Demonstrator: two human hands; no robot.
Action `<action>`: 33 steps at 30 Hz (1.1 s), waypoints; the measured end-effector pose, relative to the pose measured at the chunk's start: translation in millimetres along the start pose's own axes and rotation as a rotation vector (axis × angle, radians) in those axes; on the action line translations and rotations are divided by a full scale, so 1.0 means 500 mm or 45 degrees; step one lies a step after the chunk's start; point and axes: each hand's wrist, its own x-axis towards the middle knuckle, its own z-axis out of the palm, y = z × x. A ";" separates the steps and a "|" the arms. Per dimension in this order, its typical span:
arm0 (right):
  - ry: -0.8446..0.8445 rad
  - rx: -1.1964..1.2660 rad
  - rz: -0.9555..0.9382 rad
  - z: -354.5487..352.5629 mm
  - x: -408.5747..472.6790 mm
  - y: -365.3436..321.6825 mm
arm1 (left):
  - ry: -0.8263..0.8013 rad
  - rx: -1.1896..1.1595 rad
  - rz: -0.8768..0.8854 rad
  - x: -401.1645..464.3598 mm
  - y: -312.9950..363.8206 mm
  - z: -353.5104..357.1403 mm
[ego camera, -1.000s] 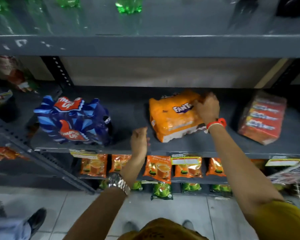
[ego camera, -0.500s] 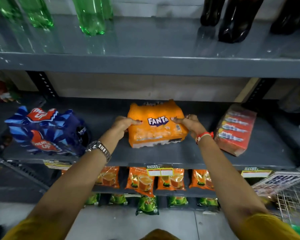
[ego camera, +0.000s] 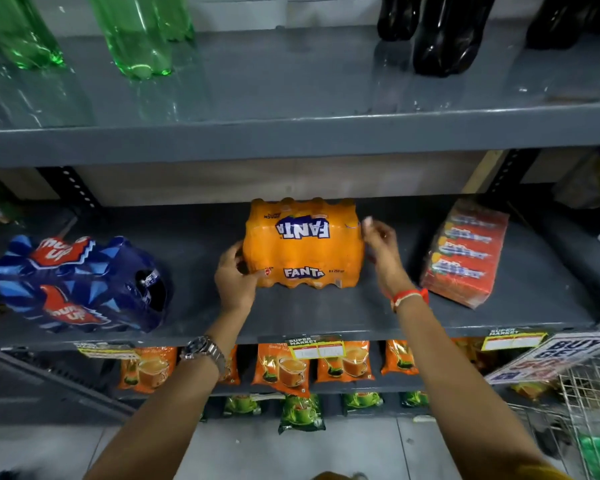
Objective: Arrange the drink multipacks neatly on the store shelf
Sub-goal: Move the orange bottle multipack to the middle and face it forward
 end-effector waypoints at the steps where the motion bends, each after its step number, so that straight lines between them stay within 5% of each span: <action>1: 0.003 0.043 0.060 0.001 0.017 -0.017 | 0.124 -0.050 -0.010 -0.017 0.008 0.005; 4: -0.083 -0.026 0.152 0.020 0.054 -0.049 | 0.268 -0.236 0.078 -0.098 0.030 0.044; 9: -0.081 -0.059 0.231 0.051 0.057 -0.058 | -0.352 -0.431 0.021 -0.178 0.047 0.130; 14: 0.020 -0.124 0.046 0.005 0.031 -0.013 | -0.544 -0.391 0.042 -0.134 0.052 0.104; 18: 0.107 -0.023 -0.104 0.004 -0.052 0.021 | -0.769 -0.079 0.180 -0.067 0.057 0.073; 22: 0.023 0.026 -0.100 0.068 -0.144 0.049 | -0.957 -0.169 -0.046 0.003 0.068 0.013; 24: -0.154 -0.056 -0.125 0.090 -0.165 0.059 | -0.894 -0.189 -0.099 0.026 0.062 -0.028; 26: -0.233 -0.113 -0.135 0.100 -0.161 0.053 | -0.578 -0.195 -0.178 0.044 0.041 -0.055; 30: 0.166 0.070 -0.097 0.091 -0.089 0.030 | 0.172 -0.319 -0.253 0.017 -0.018 -0.072; 33: 0.333 -0.025 -0.106 0.075 -0.026 0.013 | 0.060 -0.480 -0.265 -0.037 -0.023 -0.048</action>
